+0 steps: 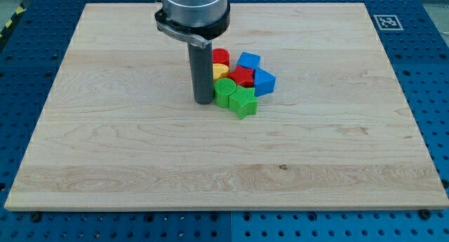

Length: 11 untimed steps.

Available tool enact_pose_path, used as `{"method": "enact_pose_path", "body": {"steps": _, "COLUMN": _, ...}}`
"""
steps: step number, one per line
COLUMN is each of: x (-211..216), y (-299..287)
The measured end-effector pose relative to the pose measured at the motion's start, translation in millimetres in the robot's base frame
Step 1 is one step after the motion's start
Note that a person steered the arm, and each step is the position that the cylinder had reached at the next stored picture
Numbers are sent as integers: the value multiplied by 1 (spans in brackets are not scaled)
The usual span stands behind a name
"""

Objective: Move the green circle to the left of the green star

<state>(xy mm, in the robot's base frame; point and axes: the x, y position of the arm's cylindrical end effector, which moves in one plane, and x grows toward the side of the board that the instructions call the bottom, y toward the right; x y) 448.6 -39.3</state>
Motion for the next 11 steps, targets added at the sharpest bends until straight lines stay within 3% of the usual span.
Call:
{"method": "enact_pose_path", "body": {"steps": 3, "x": -24, "y": -25}}
{"method": "enact_pose_path", "body": {"steps": 5, "x": -38, "y": 5}}
{"method": "enact_pose_path", "body": {"steps": 7, "x": 1, "y": 11}}
{"method": "enact_pose_path", "body": {"steps": 11, "x": 28, "y": 12}}
